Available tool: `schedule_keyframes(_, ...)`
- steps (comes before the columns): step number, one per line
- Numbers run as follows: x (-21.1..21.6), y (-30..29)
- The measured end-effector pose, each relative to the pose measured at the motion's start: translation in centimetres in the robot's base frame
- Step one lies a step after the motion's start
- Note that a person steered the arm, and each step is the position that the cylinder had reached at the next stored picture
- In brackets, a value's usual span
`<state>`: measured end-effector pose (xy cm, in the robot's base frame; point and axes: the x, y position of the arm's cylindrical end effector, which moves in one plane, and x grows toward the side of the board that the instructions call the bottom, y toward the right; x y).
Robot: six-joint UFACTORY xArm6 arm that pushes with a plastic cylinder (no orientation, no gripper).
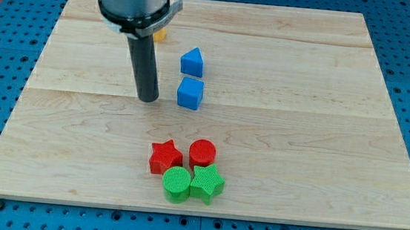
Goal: Slide the blue cube to the right
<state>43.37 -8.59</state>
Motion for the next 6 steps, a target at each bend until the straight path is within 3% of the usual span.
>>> schedule_keyframes(2, -0.1, 11.2)
schedule_keyframes(4, 3.0, 2.3)
schedule_keyframes(6, 11.3, -11.2)
